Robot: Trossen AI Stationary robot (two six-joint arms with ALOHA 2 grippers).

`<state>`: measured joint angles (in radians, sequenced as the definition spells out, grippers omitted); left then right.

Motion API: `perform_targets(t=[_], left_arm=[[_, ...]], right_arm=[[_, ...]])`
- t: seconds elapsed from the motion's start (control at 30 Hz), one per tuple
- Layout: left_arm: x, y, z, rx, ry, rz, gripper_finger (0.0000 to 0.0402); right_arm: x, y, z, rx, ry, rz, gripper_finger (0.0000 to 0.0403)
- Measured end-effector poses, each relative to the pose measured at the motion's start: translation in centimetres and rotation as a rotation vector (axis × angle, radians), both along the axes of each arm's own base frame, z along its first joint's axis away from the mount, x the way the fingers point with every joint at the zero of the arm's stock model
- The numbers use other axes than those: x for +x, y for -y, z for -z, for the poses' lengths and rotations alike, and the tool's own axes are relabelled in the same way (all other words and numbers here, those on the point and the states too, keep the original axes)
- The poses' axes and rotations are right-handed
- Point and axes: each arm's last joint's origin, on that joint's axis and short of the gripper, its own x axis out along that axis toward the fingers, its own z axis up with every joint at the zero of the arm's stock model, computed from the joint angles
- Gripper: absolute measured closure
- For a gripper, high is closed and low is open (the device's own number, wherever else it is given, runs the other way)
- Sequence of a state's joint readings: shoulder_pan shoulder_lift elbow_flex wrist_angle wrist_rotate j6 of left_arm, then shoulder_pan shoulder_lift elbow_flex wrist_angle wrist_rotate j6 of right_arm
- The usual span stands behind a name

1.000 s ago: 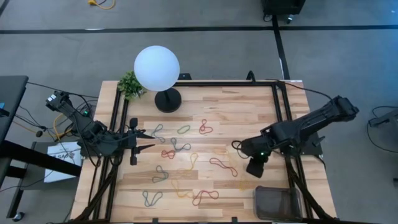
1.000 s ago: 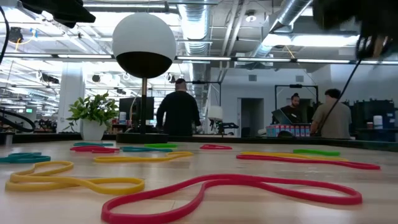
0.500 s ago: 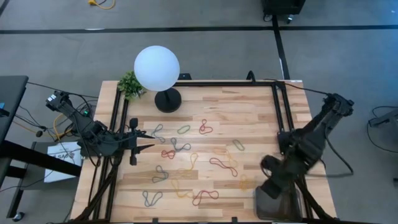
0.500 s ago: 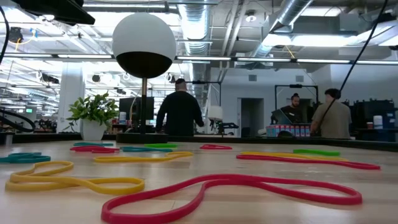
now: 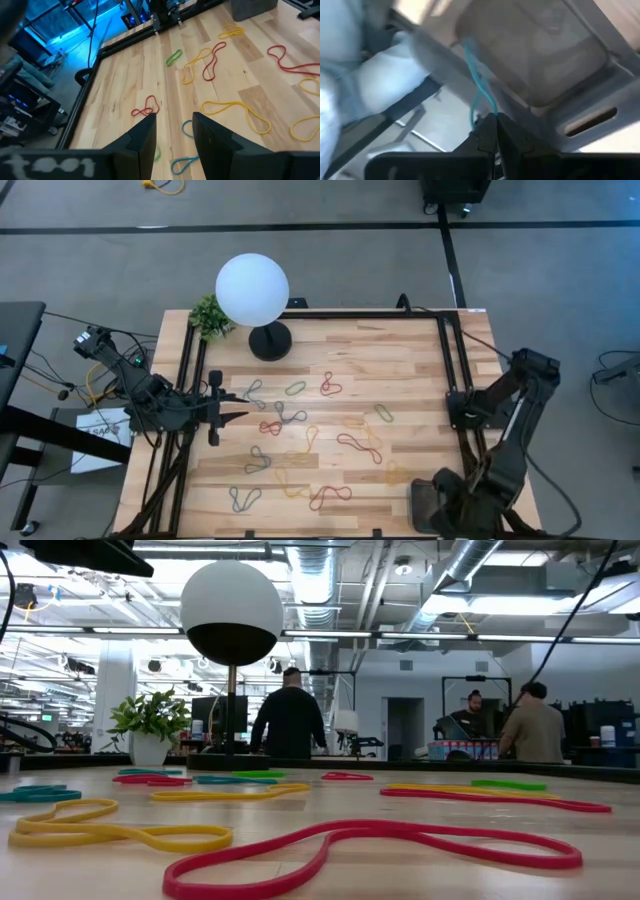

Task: Pick and place items into bin
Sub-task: Put the blue rubber band into the black bin

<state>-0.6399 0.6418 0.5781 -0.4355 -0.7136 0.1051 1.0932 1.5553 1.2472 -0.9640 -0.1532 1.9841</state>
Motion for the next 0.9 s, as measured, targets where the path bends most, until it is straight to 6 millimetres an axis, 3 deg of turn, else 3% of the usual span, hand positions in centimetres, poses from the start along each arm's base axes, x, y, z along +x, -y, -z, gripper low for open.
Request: perform_targets(t=[0.2,0.37,0.57,0.9], left_arm=[[0.0,0.0,0.0,0.071,-0.009,0.026,0.0283],[0.0,0.0,0.0,0.131,-0.018,0.049,0.0283],[0.1,0.0,-0.2,0.179,-0.004,0.065,0.0283],[0.3,0.2,-0.9,0.219,0.052,0.088,0.0283]], right_arm=[[0.8,-0.9,2.0,-0.013,-0.133,0.022,0.037],[1.9,-0.5,2.6,-0.017,-0.167,0.055,0.0343],[4.0,0.8,2.6,-0.01,-0.15,0.077,0.0331],[9.3,4.4,2.1,0.047,-0.008,-0.01,0.0331]])
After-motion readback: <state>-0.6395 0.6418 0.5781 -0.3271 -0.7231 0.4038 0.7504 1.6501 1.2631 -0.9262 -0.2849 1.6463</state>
